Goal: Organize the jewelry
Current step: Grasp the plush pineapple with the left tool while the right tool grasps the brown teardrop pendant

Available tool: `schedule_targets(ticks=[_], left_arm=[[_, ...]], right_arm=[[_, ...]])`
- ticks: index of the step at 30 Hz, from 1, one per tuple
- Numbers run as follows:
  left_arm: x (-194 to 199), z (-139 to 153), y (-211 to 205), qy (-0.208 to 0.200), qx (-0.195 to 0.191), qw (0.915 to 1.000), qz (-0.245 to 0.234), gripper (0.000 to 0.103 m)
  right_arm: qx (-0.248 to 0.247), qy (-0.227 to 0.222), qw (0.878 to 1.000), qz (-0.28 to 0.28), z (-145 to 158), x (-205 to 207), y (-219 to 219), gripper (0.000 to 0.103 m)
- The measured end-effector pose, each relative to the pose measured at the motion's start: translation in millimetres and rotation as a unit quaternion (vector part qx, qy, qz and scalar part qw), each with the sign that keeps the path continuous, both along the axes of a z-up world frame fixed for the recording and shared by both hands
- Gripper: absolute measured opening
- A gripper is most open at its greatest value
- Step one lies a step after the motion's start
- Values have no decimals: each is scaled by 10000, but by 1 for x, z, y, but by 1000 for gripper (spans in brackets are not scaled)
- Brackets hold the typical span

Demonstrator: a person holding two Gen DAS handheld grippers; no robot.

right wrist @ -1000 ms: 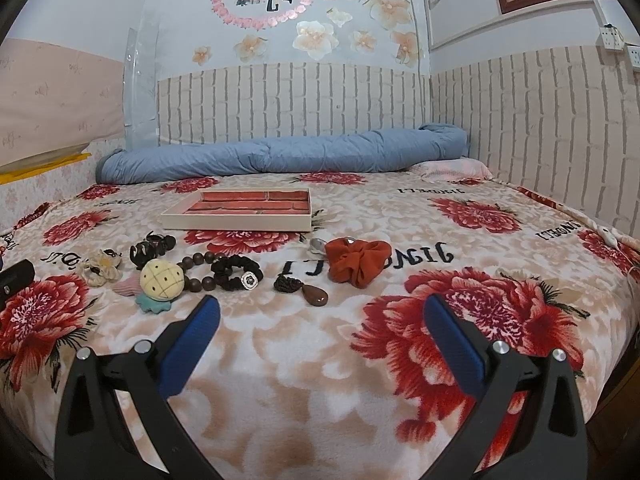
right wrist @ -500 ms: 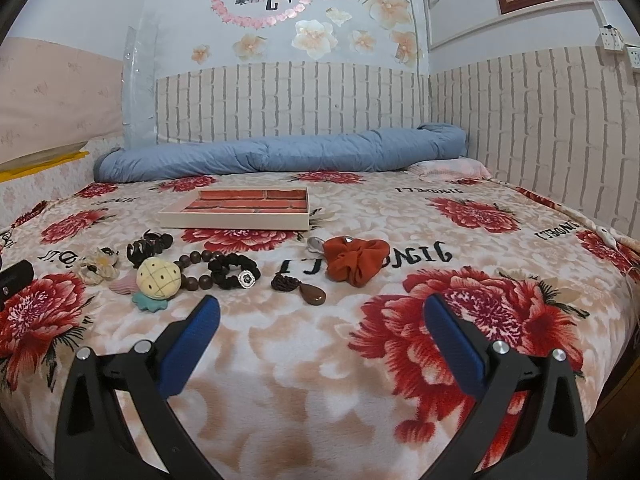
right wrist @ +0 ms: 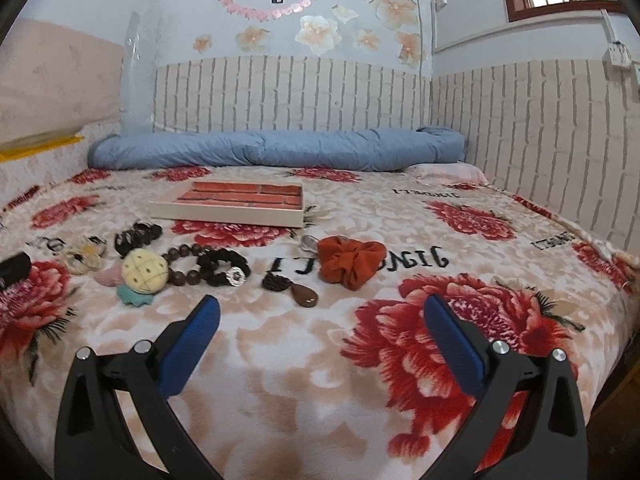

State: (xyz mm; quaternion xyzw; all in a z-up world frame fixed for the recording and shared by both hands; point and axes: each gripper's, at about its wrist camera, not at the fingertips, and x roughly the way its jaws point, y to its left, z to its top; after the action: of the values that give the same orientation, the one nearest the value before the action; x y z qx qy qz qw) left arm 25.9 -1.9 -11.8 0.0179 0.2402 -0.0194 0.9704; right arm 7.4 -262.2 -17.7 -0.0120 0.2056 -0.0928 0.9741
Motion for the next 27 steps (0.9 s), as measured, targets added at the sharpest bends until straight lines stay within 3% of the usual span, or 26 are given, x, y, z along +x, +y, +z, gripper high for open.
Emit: schedule_targets(ticks=[5,17,23,27], left_arm=[[20,-3,-2,182,-5,9998,-37,98],[77,-11,-17,605,-90,9975,-351,98],[108,-24,-27,958,-42,9943,-472,98],[127,-35,-32,1230,-52,9907,-585,98]], right_arm=[[211,317,9992,100,-7,21,-10,99],[-23,1045,9941,273,-23,88,-12,99],[289,1366,9896,343,-32,116,-23,99],[383,1612,9852,443,-39,134,-26,92]])
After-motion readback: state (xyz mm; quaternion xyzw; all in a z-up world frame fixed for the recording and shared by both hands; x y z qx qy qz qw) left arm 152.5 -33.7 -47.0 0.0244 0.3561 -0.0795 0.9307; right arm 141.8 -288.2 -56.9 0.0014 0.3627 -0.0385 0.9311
